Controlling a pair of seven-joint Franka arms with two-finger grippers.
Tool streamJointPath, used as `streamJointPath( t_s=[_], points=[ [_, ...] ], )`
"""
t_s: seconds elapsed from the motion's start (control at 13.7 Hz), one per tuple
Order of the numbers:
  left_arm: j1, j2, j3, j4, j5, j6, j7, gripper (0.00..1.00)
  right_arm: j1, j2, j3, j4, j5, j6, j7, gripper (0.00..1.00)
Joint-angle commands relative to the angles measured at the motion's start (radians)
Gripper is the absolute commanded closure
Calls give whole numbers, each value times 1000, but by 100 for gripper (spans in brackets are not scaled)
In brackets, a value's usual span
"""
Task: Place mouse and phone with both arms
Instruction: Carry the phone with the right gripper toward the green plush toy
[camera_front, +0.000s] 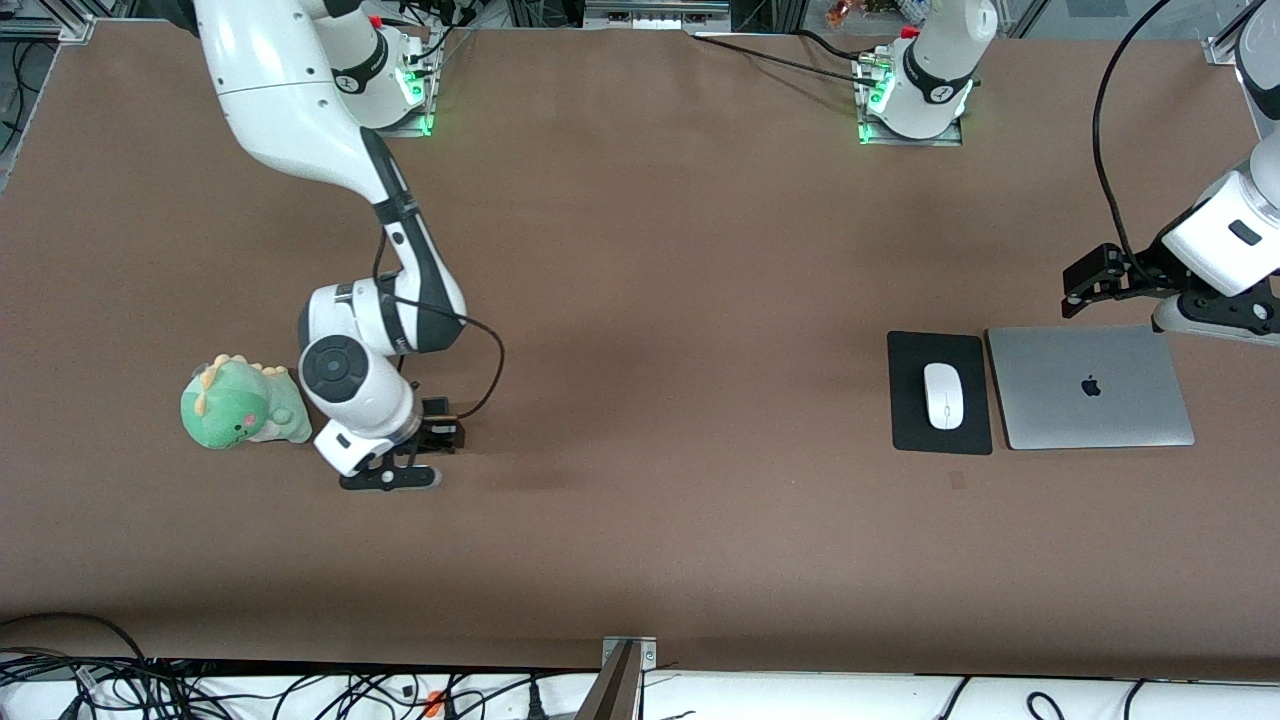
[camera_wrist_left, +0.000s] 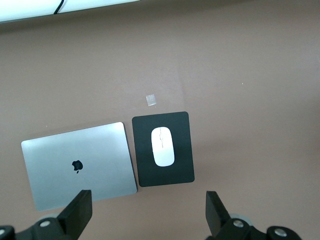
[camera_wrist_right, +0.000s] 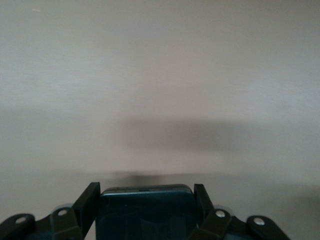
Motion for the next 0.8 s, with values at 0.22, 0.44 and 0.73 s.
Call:
streamJointPath(
  t_s=[0.22,0.44,0.73],
  points=[
    [0,-1,0,20,-18,-18,15,0,-71,-139,14,-267,19,205,-86,96],
    [0,-3,0,18,-18,-20,15,0,-101,-159,15,-354,19,311,-124,96],
    [0,-5,-2,18,-18,-20,15,0,-117,-156,17,-424,33,434,-127,96]
  ],
)
